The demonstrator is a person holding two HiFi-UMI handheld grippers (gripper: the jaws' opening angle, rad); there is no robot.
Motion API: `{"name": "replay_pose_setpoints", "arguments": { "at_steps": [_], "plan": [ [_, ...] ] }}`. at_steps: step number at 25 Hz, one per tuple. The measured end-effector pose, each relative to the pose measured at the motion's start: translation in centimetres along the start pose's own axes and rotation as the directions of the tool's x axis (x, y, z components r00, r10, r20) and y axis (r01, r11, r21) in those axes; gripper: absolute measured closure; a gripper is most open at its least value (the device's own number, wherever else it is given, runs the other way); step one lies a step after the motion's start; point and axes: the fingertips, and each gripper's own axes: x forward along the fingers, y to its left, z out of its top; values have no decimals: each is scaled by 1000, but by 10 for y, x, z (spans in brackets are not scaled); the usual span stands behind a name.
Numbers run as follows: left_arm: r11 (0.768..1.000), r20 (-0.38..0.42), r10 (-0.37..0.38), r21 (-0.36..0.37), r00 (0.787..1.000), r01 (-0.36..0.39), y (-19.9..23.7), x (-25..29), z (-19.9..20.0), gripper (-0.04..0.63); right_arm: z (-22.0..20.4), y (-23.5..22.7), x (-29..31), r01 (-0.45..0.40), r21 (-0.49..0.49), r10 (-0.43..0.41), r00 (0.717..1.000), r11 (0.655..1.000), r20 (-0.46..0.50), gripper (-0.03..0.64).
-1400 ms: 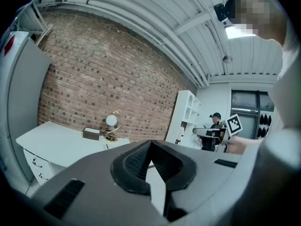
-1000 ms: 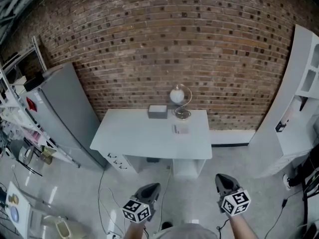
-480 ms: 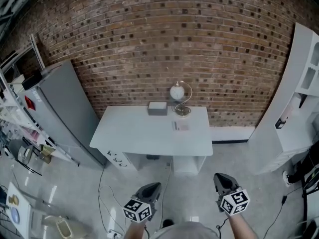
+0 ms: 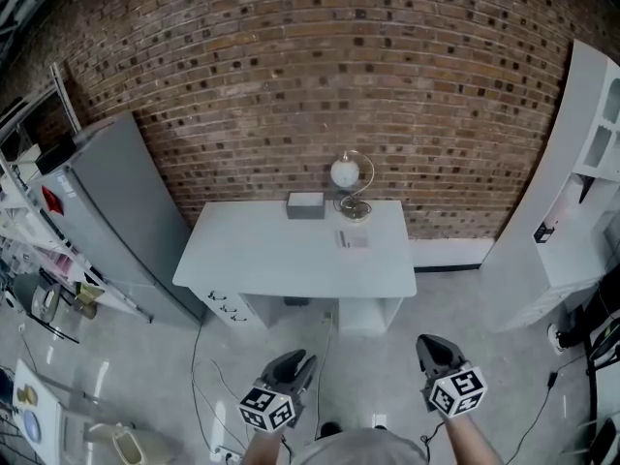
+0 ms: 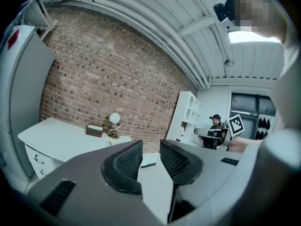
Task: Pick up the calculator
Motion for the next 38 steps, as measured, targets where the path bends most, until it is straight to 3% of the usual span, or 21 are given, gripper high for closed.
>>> {"name": "replay_pose_setpoints", "arguments": {
  "at_steps": [12, 20, 28, 38],
  "plan": [
    [998, -22, -56, 0, 998, 56, 28, -14, -3, 434, -8, 32, 15, 39, 14, -39, 999, 999, -11, 606],
    [999, -17, -50, -11, 999, 50, 44, -7, -1, 433, -12, 29, 26, 53, 17, -52, 998, 998, -27, 605],
    [1000, -14, -23, -17, 1000, 23, 62, 26, 8, 431, -9, 3, 68, 14, 23, -14, 999, 1000, -33, 605],
    [999, -12, 21, -37, 1000, -22, 87, 102, 32, 431, 7, -60, 141, -51, 26, 53, 997, 998, -52, 605]
  ]
}}
